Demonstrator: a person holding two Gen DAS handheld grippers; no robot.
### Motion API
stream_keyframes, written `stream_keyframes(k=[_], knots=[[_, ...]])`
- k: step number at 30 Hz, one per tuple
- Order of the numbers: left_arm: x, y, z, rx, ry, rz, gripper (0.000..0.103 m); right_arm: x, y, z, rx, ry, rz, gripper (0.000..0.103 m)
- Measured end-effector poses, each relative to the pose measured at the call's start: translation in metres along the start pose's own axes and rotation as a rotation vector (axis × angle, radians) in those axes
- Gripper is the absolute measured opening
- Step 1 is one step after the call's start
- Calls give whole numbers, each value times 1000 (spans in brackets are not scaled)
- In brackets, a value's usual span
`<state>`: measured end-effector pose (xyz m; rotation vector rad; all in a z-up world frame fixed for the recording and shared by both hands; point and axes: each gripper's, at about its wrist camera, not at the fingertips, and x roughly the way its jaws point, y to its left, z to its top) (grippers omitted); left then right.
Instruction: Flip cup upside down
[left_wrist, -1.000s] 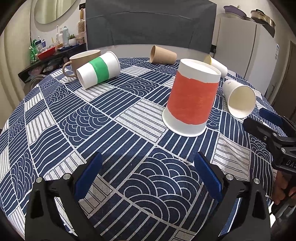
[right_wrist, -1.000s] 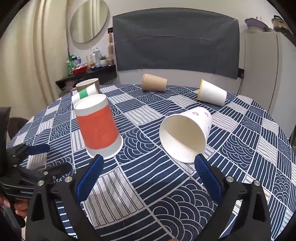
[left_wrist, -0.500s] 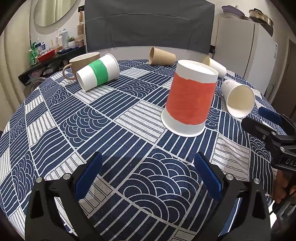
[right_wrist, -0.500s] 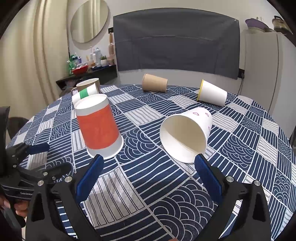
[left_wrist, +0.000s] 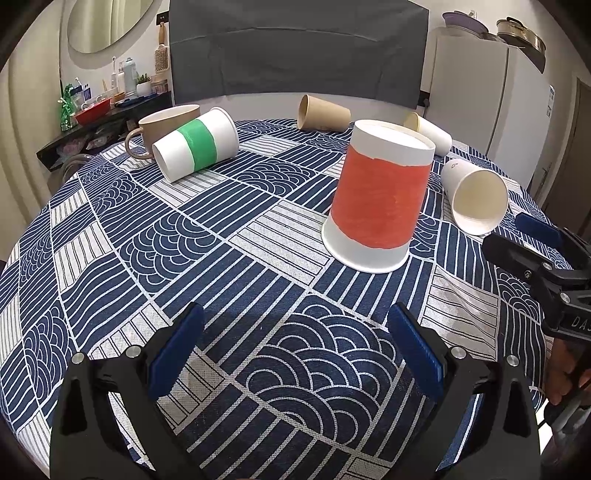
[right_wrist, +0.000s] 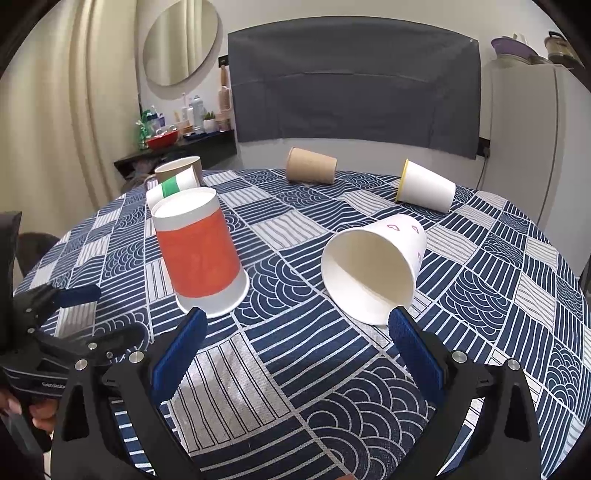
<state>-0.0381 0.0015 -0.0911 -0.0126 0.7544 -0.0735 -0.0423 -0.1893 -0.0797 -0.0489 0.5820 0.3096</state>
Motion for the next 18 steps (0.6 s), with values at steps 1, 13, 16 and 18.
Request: stream_keyframes(k=[1, 13, 16, 18], knots=[[0, 0, 0, 1, 0, -2, 97, 0, 0, 0, 0, 0, 1, 95], [-1, -1, 0, 7, -12, 11, 97, 1, 0, 0, -2, 1, 4, 95], [-2, -3, -1, 18, -15, 25, 97, 1, 1, 0, -4, 1, 6, 95], [-2, -3, -1, 14, -13, 24, 97, 1, 1, 0, -4, 1, 7, 95]])
